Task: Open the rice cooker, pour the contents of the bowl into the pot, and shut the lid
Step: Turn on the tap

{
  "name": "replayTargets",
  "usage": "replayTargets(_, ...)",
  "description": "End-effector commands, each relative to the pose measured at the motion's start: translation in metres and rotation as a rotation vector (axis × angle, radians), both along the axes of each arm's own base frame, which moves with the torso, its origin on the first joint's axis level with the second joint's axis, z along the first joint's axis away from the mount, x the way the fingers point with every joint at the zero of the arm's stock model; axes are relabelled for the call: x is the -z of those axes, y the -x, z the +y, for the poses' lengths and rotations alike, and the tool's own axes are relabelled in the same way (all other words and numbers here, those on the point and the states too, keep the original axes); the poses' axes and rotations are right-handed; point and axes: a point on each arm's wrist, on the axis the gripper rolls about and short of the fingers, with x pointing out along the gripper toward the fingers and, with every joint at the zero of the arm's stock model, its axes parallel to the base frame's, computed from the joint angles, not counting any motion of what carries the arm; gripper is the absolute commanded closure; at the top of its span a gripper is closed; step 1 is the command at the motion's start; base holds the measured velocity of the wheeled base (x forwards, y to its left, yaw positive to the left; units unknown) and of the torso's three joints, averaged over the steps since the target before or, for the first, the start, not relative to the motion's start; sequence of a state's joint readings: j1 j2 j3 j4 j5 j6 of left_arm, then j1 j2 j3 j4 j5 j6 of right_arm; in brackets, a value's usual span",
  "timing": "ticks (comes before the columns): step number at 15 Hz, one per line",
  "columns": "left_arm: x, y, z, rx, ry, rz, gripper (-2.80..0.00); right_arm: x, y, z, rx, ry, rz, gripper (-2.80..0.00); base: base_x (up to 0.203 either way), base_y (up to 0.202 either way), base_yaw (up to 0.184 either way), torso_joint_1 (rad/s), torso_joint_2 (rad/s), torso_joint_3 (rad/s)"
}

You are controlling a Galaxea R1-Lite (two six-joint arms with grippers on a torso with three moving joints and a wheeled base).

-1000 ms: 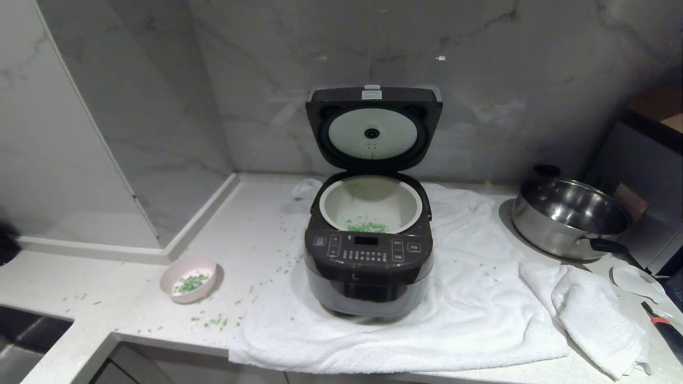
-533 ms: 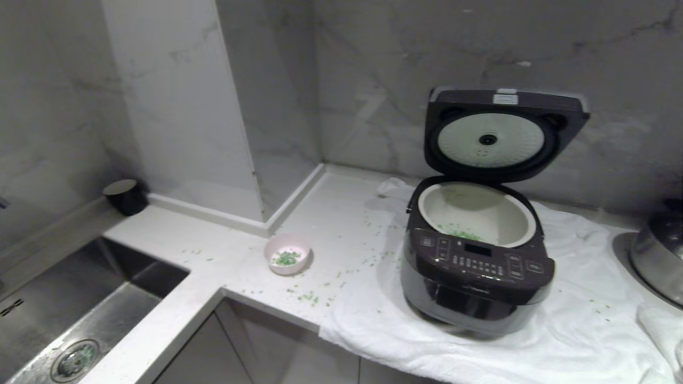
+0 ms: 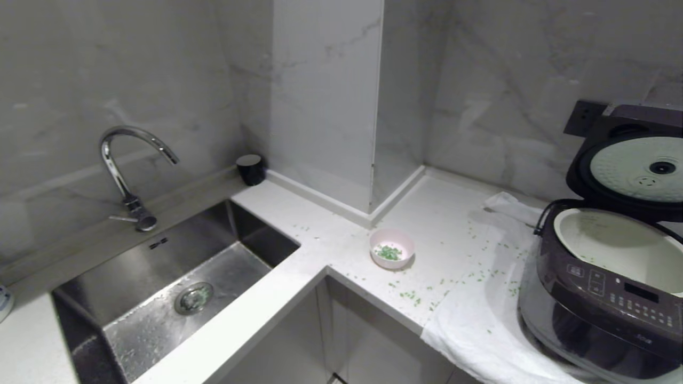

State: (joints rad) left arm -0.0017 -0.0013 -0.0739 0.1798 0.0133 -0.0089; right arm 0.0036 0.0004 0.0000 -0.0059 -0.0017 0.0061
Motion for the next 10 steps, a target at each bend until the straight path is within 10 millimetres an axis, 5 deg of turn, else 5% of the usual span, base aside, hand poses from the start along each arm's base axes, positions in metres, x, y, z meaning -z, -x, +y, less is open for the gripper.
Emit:
replayTargets(1, 0.0002, 0.0, 0.0, -0.001, 0.0, 0.001, 0.0, 0.0004, -0.0001, 0.0, -0.001, 0.0, 0.001, 0.0, -0.004, 0.0, 0.084, 0.002, 0.01, 0.002)
replayTargets(10, 0.0002, 0.0, 0.0, 0.0, 0.0, 0.001, 0.0, 0.0004, -0.0001, 0.0, -0.001, 0.0, 0.001, 0.0, 0.0, -0.007, 0.0, 0.0, 0.0, 0.0)
